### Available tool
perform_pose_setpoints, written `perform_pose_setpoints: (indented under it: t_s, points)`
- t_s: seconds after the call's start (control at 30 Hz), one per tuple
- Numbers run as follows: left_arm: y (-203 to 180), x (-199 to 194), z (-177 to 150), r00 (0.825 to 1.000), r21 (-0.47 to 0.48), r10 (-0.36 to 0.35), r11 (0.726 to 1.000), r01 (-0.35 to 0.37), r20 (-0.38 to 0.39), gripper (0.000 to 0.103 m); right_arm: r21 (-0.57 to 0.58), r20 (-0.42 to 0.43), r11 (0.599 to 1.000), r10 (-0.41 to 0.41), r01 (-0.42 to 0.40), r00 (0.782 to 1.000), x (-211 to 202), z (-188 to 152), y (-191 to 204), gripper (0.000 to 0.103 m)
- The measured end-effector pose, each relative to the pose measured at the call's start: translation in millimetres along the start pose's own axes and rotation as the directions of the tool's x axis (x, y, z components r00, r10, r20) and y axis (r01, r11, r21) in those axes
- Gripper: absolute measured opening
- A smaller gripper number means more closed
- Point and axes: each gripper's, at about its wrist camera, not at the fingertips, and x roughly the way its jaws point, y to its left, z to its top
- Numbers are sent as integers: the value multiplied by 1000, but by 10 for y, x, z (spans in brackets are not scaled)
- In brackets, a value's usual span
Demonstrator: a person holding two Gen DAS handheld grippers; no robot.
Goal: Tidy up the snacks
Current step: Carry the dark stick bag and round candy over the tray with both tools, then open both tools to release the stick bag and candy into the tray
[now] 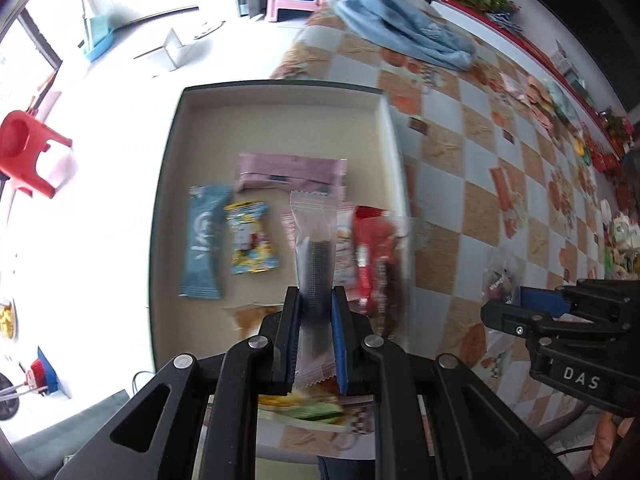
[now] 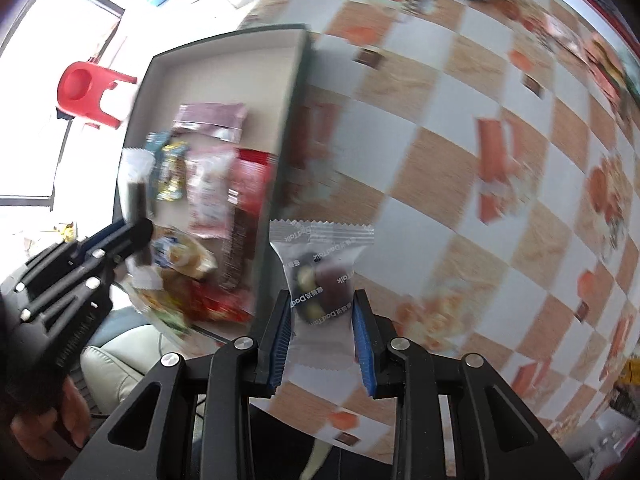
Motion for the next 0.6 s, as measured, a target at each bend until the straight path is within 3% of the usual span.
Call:
perform_pose_setpoints:
  t_s: [0.3,0.5,0.6]
  points:
    - [286,92,28,999,-36,26,999,-27,-24,16,-70,-5,997,34,-34,999,127,324,567,31]
    - [345,179,38,999,-46,28,999,-30,-40,17,-87,-23,996,30,-31,999,236,456,731,31]
    - [356,161,24,1000,-46,19,999,-19,-19,25,-85,-32,996,29,-31,999,265,489,753,31]
